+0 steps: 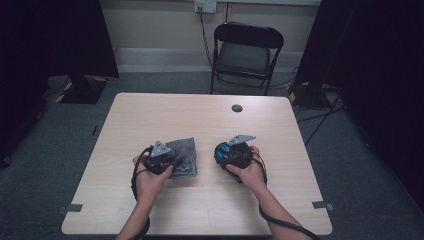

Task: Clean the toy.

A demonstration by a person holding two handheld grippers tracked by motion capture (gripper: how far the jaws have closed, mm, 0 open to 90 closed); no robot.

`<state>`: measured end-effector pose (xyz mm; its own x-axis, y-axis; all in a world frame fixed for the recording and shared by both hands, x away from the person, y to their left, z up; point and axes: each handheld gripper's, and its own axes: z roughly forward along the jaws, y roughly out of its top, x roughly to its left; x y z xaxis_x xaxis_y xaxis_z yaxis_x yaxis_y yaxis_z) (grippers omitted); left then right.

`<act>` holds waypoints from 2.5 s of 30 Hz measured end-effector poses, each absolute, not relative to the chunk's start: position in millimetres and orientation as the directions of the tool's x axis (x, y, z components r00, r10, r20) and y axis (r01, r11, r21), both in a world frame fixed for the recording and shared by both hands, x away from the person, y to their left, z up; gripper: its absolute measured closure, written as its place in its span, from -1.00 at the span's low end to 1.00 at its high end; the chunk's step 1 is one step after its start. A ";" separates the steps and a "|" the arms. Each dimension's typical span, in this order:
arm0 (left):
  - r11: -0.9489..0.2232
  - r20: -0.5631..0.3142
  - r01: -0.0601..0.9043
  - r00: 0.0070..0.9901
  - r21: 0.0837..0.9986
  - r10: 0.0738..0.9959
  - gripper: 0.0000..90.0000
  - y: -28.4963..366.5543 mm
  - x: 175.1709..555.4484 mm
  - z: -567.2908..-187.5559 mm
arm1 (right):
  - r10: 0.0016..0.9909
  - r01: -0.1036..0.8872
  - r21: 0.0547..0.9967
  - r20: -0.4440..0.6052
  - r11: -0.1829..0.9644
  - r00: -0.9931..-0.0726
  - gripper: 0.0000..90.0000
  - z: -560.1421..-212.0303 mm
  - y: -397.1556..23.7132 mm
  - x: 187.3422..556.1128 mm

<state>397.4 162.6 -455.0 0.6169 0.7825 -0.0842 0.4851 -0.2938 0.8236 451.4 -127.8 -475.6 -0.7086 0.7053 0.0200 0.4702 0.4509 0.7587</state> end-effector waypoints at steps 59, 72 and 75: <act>-0.403 -0.070 0.425 0.753 0.810 0.654 0.76 118.2 406.2 -468.5 | 0.634 0.450 0.755 0.060 0.476 -0.771 -0.43 -458.5 -117.3 432.7; -0.359 -0.050 0.403 0.721 0.842 0.691 0.74 119.5 420.8 -444.6 | 0.601 0.439 0.738 0.057 0.512 -0.797 -0.43 -460.3 -108.6 428.6; -0.411 -0.038 0.369 0.781 0.834 0.624 0.75 113.8 420.3 -445.3 | 0.606 0.436 0.742 0.050 0.509 -0.794 -0.43 -457.9 -107.8 430.0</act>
<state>420.3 113.8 -445.3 0.7807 0.6237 -0.0382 0.3691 -0.4109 0.8336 430.0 -107.8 -457.9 -0.7941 0.6057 0.0504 0.4357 0.5095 0.7420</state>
